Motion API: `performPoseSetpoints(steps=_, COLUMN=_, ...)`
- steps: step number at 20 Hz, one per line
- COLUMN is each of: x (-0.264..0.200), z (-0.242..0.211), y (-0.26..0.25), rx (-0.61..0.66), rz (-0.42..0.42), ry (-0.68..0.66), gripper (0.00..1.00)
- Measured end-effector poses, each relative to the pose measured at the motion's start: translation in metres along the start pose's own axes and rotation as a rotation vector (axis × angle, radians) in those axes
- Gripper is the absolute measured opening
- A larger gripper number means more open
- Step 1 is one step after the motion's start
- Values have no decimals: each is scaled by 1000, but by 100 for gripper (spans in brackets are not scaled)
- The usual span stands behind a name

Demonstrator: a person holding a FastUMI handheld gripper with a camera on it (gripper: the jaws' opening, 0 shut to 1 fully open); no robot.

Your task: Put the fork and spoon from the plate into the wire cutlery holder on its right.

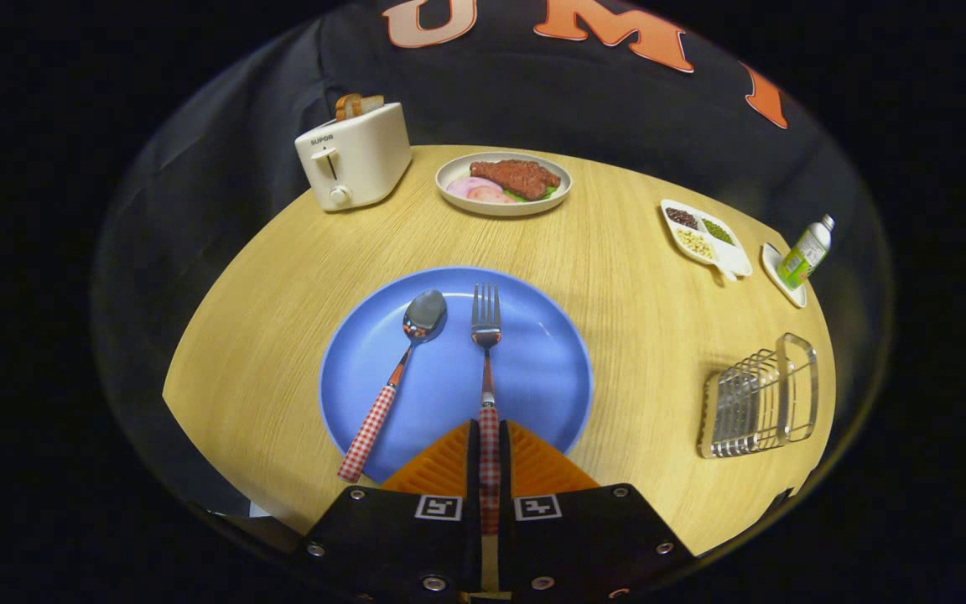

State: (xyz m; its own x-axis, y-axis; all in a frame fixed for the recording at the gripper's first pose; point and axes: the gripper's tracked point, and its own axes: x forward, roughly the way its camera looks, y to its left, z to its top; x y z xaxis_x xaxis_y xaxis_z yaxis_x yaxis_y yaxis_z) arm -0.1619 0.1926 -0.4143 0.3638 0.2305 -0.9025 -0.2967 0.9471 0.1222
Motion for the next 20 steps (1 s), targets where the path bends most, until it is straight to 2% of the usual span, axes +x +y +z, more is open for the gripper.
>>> performPoseSetpoints(steps=8, x=-77, z=45, y=-67, rx=111, rz=-173, ry=-111, gripper=8)
performPoseSetpoints(steps=12, x=-110, z=49, y=-109, rx=145, rz=-272, ry=-139, gripper=8)
performPoseSetpoints(steps=17, x=-130, z=46, y=-158, rx=191, rz=-296, ry=-125, gripper=8)
performPoseSetpoints(steps=20, x=-133, z=32, y=-187, rx=165, rz=-298, ry=-67, gripper=8)
